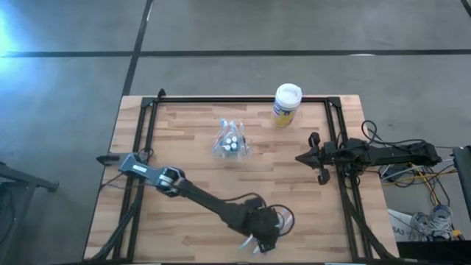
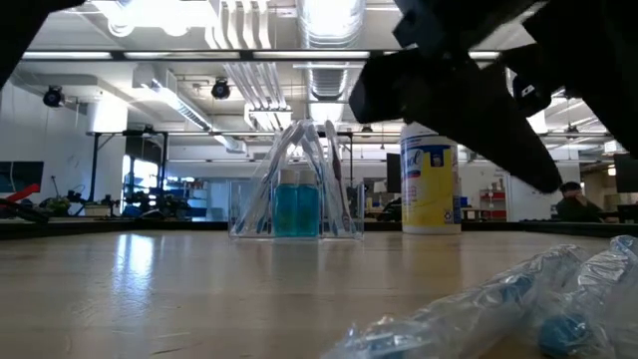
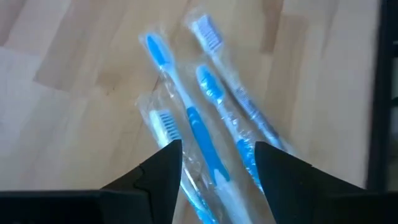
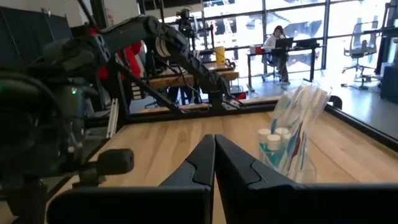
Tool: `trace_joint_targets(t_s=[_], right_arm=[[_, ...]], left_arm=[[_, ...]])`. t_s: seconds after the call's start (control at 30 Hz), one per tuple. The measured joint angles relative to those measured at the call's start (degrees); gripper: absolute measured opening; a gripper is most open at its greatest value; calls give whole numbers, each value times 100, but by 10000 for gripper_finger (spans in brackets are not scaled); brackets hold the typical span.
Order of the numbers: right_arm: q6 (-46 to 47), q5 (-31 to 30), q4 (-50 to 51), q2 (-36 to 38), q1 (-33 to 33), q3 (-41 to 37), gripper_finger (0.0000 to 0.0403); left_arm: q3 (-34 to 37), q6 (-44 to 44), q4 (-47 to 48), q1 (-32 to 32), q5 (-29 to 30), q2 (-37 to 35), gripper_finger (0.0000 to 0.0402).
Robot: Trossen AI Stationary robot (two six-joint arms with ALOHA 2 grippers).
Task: Pick & Place toothbrushing station
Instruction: Put the blue toothbrush into the transparent organizer
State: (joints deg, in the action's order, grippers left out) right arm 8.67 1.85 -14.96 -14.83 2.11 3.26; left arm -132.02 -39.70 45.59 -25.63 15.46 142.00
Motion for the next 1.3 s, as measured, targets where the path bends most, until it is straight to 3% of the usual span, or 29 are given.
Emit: trace_joint_targets(t_s=[0.1,0.33,0.73,0.87,1.0,1.3], right_arm=[[-2,13,4,0,0,-8,8],[-82,13,-23,13,0,-11,8],[-162,11,-40,12,0,0,8],[-53,11,-33,7,1,0,8],[-49,11,-27,3,1,-6,8],[-85,11,-29,-2,0,-11,8]], left_arm=[[-297,-41,342,2,4,280,206],[300,-398,462,46,170,133,206],[256,-494,1739,55,720,128,206],[251,-419,1749,57,879,126,206],[52,-292,1739,43,873,125,206],[-276,-999,2390,71,496,4,206]])
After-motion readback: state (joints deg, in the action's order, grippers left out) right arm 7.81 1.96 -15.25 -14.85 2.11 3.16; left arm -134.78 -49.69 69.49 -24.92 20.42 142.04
